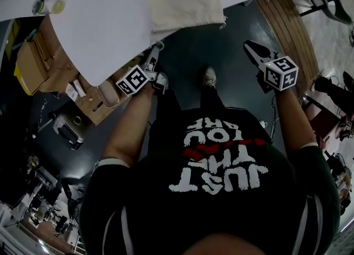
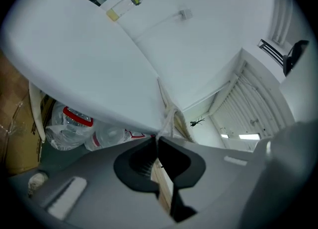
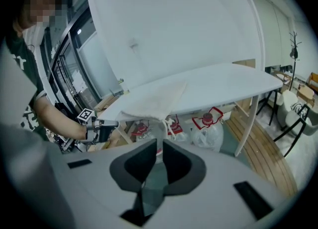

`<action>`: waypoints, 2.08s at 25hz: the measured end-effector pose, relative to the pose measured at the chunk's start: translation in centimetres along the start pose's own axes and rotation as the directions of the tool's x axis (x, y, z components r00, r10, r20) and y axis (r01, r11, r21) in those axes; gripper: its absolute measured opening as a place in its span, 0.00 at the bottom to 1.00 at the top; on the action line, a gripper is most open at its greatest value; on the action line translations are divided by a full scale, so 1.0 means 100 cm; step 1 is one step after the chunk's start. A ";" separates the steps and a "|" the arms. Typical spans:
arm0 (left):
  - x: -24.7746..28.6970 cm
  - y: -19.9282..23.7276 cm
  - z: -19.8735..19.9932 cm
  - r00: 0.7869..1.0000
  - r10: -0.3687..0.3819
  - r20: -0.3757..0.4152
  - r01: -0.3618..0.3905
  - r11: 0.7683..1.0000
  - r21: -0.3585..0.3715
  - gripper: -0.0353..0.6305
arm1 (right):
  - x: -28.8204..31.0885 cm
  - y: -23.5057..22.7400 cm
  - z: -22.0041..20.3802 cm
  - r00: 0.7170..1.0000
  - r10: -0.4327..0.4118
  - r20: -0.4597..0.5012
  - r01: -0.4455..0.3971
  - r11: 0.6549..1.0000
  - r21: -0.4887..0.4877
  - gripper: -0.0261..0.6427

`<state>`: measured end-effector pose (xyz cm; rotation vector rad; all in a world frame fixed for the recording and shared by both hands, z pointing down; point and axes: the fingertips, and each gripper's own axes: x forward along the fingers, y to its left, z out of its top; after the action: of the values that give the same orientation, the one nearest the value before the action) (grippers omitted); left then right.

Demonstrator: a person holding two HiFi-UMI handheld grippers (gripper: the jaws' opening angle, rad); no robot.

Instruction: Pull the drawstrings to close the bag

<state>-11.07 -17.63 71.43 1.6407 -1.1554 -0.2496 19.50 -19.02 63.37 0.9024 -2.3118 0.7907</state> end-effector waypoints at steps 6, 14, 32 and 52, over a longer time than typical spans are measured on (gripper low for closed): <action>-0.010 -0.003 0.002 0.999 0.046 -0.006 -0.046 0.999 0.017 0.07 | 0.021 -0.017 0.010 0.997 -0.076 0.002 0.076 0.997 -0.030 0.05; -0.016 0.004 0.004 0.997 0.071 -0.028 -0.071 0.997 0.009 0.07 | 0.103 -0.026 -0.006 0.991 -0.021 -0.130 -0.002 0.984 -0.177 0.22; -0.013 0.007 0.000 0.995 0.082 -0.047 -0.082 0.997 0.006 0.07 | 0.140 -0.018 0.011 0.997 0.068 -0.038 -0.075 0.970 -0.232 0.22; -0.018 0.013 0.008 0.984 0.171 -0.045 -0.166 0.981 0.102 0.07 | 0.090 -0.071 0.007 0.951 -0.310 0.019 0.306 0.928 -0.213 0.06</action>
<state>-13.26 -16.69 71.55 1.6128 -1.2742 -0.0406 18.79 -27.59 71.00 1.1186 -2.1182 0.4059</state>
